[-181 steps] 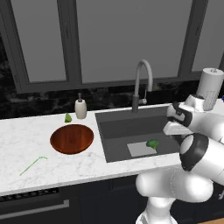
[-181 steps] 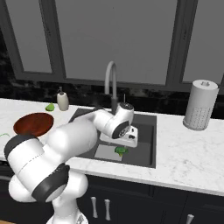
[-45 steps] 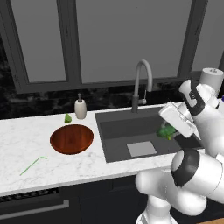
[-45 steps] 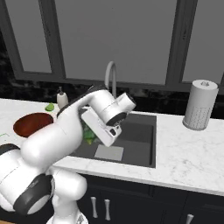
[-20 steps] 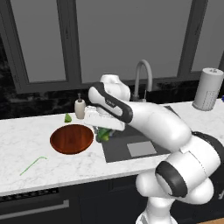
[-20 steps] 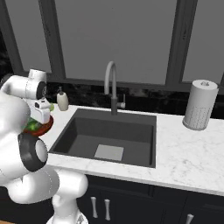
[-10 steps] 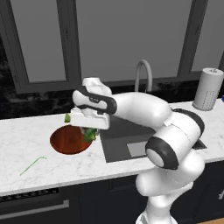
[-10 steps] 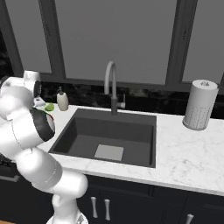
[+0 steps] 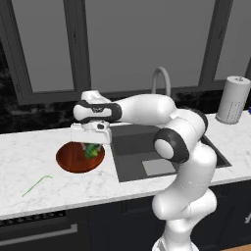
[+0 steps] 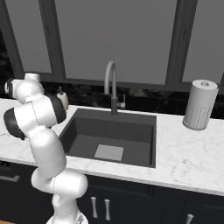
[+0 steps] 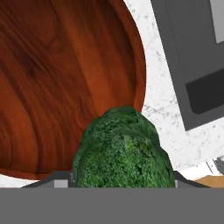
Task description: Pick the broccoli from the sink and place it in the bowl. Then pick the bowl and place it in the microwave. Then close the microwave door and press the start button.
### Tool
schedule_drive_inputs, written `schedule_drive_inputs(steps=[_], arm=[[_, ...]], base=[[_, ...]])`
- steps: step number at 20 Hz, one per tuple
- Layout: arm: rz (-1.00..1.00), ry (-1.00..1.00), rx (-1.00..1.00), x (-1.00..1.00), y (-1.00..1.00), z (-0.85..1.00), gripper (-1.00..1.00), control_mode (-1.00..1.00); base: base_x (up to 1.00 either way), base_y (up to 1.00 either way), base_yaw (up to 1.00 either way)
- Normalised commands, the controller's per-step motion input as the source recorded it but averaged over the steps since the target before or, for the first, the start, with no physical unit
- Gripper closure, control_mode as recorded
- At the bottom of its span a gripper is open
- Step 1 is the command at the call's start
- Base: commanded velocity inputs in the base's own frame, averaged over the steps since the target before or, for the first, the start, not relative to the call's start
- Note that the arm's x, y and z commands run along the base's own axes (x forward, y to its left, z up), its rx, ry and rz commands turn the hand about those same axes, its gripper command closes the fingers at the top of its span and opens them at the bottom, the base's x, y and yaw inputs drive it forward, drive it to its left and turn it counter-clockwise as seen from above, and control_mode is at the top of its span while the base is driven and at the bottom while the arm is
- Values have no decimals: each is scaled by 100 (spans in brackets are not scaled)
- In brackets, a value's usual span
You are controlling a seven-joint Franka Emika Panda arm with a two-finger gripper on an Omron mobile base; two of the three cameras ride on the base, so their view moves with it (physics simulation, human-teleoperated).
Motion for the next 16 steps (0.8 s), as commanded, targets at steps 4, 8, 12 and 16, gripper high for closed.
schedule_drive_inputs(steps=[4, 8, 12, 16], arm=[[-1, 4, -4, 46, 16, -43, 100, -100], [-1, 5, -3, 43, 17, -38, 100, -100], [-1, 7, -3, 25, 24, -30, 100, -100], [-1, 6, 0, 16, 12, -43, 100, -100]], base=[[0, 0, 0], [0, 0, 0], [0, 0, 0], [0, 0, 0]])
